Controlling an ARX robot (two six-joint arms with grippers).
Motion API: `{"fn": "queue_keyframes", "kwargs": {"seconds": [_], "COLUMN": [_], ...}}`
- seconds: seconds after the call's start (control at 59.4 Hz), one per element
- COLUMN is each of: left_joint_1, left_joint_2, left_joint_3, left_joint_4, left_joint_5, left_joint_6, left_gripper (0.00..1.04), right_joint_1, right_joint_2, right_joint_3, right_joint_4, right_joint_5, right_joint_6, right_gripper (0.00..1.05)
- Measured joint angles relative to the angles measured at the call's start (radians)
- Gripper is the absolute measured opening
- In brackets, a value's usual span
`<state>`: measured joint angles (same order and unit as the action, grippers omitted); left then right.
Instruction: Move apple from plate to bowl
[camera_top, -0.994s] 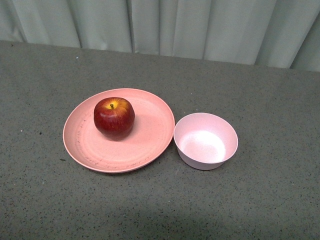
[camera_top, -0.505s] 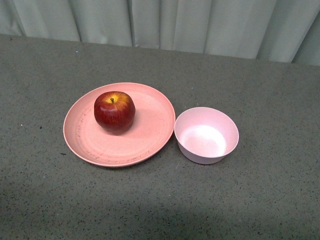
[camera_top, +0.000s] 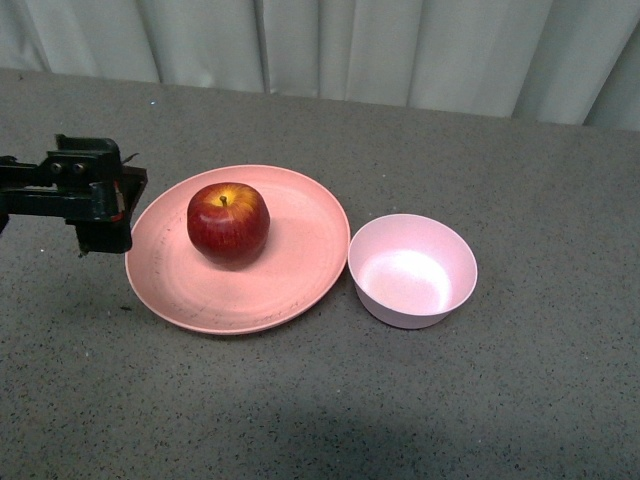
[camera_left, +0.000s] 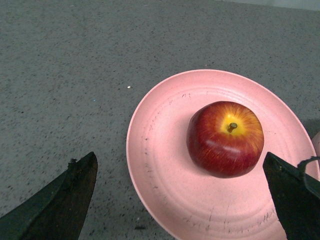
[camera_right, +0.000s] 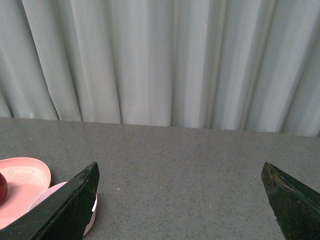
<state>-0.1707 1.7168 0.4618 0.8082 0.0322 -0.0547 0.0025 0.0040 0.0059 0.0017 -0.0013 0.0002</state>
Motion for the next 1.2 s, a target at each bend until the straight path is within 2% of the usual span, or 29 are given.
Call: {"fn": "queue_keyframes", "kwargs": {"seconds": [0.724,0.927,0.944,1.196], "left_joint_1": [-0.046,-0.047,-0.047,-0.058], "left_joint_2": [0.220,0.255,0.271,0.317], "left_joint_3": [0.296,0.342,0.364,0.384], "left_joint_4": [-0.182,-0.234,-0.272,-0.304], "left_joint_5": [0.022,0.058,0.097,0.119], "left_joint_6": [0.000,-0.026,-0.057,-0.042], "left_gripper": [0.98,0.98,0.98,0.98], "right_joint_1": [0.000,0.000,0.000,0.000], "right_joint_2": [0.000,0.000,0.000,0.000], "right_joint_3": [0.000,0.000,0.000,0.000], "right_joint_4": [0.000,0.000,0.000,0.000], "right_joint_5": [0.000,0.000,0.000,0.000], "right_joint_6": [0.000,0.000,0.000,0.000], "right_gripper": [0.95,0.95,0.95,0.95]}}
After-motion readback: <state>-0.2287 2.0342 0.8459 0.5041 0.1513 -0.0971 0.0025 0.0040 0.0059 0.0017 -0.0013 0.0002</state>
